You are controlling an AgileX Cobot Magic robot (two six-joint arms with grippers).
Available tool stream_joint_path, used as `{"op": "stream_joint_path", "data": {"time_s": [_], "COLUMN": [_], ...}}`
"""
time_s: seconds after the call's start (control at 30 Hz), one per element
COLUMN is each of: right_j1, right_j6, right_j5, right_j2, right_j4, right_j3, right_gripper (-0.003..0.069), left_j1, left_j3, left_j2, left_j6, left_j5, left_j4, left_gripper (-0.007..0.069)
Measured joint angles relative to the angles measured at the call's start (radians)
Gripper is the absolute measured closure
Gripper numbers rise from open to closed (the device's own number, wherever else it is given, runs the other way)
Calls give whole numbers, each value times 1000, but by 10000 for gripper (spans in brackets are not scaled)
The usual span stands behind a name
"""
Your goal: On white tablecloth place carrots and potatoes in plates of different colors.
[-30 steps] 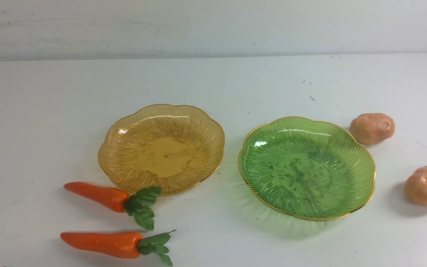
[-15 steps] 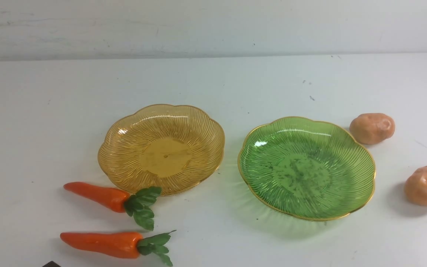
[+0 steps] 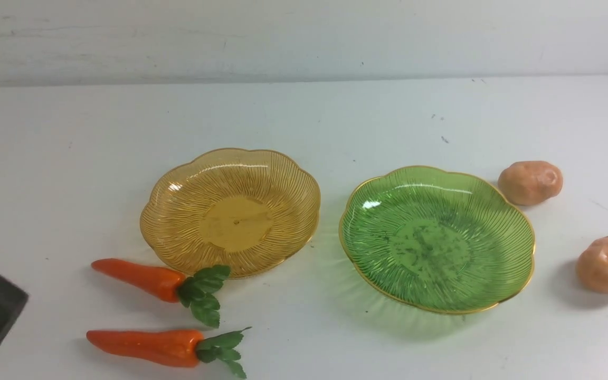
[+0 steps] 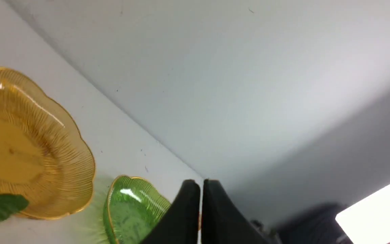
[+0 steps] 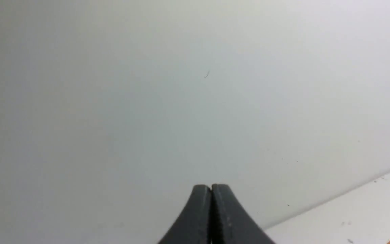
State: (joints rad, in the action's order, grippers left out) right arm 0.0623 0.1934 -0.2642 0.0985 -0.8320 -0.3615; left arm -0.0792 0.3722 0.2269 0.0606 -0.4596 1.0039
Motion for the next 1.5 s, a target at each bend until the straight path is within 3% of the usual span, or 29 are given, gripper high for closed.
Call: {"op": "stream_joint_path", "data": {"time_s": [0.1,0.23,0.33,0.4,0.6,0.83,1.2,1.33,1.5], "right_j1": [0,0,0,0,0,0,0,0,0], "right_j6": [72,88,89,90,90,95,101,101,101], "right_j5": [-241,-498,-647,-697,-748,-746,-729,-727,-727], "right_j2": [177,411,559,625,733,761,762,762,762], "right_j4": [121,289,381,407,420,420,420,420,420], "right_j3": [-121,-216,-283,-306,-315,-316,-316,-316,-316], "right_gripper": [674,674,674,674,674,674,674,674,674], "left_j1": [0,0,0,0,0,0,-47,-95,-141], "left_j3": [108,281,449,520,564,566,566,566,566], "left_j2": [269,636,856,970,1159,1243,1265,1309,1368], "left_j6": [85,223,266,266,298,377,441,562,720], "left_j5": [-332,-676,-752,-752,-752,-751,-623,-575,-535], "left_j4": [-155,-495,-708,-777,-748,-607,-691,-696,-712], "left_gripper": [627,627,627,627,627,613,356,268,223]}}
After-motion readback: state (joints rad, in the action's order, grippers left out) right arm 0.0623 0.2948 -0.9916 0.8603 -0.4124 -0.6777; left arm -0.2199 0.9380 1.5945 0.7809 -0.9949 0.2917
